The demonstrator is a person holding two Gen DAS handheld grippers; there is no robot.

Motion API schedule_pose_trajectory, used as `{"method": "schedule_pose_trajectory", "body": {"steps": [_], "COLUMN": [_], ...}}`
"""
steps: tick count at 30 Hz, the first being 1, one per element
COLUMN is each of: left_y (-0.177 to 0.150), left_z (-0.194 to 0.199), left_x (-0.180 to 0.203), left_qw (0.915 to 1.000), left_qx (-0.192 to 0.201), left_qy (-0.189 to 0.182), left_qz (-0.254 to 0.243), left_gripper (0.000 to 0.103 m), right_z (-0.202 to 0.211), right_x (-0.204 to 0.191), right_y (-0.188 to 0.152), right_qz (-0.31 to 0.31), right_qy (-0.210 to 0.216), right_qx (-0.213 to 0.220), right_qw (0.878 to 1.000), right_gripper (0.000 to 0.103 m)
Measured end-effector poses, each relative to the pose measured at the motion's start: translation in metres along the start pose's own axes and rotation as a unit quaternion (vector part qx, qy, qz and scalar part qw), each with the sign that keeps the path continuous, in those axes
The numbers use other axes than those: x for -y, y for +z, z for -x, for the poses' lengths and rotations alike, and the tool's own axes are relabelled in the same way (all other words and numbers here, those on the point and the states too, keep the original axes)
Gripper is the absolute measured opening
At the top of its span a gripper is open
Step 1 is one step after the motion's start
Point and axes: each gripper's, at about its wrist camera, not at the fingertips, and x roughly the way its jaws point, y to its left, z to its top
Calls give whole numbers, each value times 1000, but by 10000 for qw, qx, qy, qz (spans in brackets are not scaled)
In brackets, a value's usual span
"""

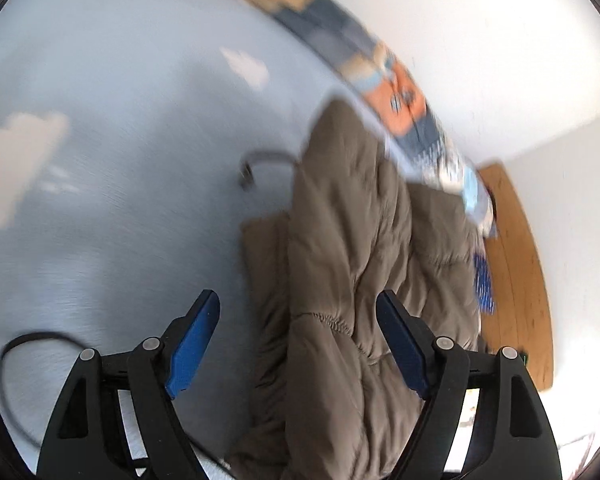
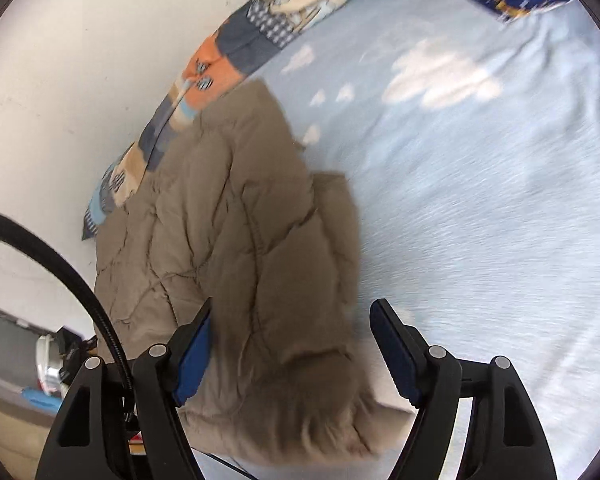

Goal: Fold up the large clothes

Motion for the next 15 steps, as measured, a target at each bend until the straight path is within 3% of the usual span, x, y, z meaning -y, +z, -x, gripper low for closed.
{"method": "schedule_pose_trajectory", "body": {"steps": [3, 7, 10, 12, 15], "left_y": [-5, -46, -83, -106, -138], "left_z": [39, 92, 84, 82, 46], "left_x": [12, 66, 122, 139, 172], "left_qw": [9968, 9854, 9718, 9685, 9652], "left_qx": [743, 1289, 1340, 1192, 749], "left_qy": [293, 576, 747, 629, 477], "left_qz": [-66, -950, -1791, -2092, -2459], "left_gripper": [80, 80, 81, 82, 82], "right_z": [30, 79, 85, 76, 48], "right_x": [-2, -23, -60, -91, -144], "right_y": [-1, -9, -18, -31, -57], "right_qz": [-17, 157, 597, 965, 1605], "right_qy": [-136, -140, 158, 319, 511], "right_qx": [391, 1199, 1359, 1248, 910], "right_qw": [9991, 9926, 9888, 9870, 9815], "right_gripper": [80, 80, 79, 71, 62]}}
